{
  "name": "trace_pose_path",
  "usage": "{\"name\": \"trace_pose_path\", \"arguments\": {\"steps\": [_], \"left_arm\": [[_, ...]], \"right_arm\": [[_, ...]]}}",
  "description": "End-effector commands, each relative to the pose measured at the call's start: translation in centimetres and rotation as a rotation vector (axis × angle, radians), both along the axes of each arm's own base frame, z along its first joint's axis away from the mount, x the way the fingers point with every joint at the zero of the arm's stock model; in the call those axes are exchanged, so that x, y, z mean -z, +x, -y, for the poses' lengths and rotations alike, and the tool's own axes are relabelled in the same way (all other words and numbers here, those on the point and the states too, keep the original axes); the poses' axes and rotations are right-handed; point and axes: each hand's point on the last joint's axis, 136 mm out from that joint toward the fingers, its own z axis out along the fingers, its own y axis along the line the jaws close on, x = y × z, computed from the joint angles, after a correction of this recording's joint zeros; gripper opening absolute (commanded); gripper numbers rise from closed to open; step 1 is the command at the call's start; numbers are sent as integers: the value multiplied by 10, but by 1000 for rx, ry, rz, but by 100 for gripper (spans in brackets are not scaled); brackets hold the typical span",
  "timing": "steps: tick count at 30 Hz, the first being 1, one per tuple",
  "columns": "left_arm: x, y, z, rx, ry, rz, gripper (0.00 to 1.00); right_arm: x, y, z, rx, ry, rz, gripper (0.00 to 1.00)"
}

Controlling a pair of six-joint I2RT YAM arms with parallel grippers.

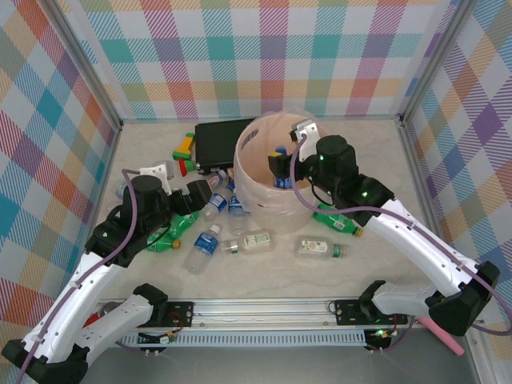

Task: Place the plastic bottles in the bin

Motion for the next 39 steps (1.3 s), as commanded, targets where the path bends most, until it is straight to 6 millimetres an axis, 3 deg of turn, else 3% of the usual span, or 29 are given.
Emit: {"name": "trace_pose_path", "arguments": {"steps": [1, 6, 22, 39], "left_arm": [[-3, -4, -7, -30, 15, -2, 100], [21, -8, -14, -57, 58, -72, 100], [118, -46, -27, -51, 257, -514, 100], [185, -56, 0, 172, 455, -833, 88]], "right_arm": [[-21, -4, 4, 8, 38, 66, 88], [-29, -11, 8, 0, 46, 84, 99], [-37, -39, 26, -27, 131, 92, 99], [-35, -66, 61, 26, 205, 140, 99]]}}
